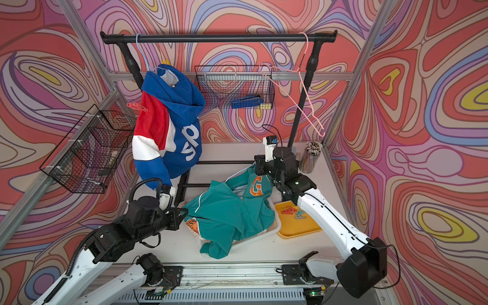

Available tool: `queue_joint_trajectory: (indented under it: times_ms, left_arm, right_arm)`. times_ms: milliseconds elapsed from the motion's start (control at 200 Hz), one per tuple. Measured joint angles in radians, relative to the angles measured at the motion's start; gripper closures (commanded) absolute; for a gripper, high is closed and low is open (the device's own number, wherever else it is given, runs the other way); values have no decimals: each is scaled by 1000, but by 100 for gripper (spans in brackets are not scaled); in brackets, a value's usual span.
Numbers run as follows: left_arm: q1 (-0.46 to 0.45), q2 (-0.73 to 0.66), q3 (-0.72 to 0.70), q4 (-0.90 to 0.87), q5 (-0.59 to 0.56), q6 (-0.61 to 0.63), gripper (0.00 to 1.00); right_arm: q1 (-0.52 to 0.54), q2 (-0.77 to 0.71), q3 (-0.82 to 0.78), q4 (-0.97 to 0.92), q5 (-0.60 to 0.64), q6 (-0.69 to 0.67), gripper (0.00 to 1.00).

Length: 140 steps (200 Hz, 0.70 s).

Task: Remove the clothespins securing jackets to the hanger
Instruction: Remove the jacket from the hanger.

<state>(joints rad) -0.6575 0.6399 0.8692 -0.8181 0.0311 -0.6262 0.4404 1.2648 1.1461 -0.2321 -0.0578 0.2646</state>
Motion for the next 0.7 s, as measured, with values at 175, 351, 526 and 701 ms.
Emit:
queue_joint_trajectory:
  times_ms: [175,351,526,701]
  left_arm:
    - [0,53,-18,5,-35,-8,100]
    - [0,79,-63,10,-96,-59,100]
    - [-2,71,-93,43,-109,-89,100]
    - [-2,137,-89,63,-72,-48,100]
  right_arm:
    - [-8,-15,-2,-20,-5,15,100]
    - [-23,-21,1,-51,39,40,100]
    - [-38,-21,6,-60,32,66,100]
    - [-46,-21,11,-62,10,86,100]
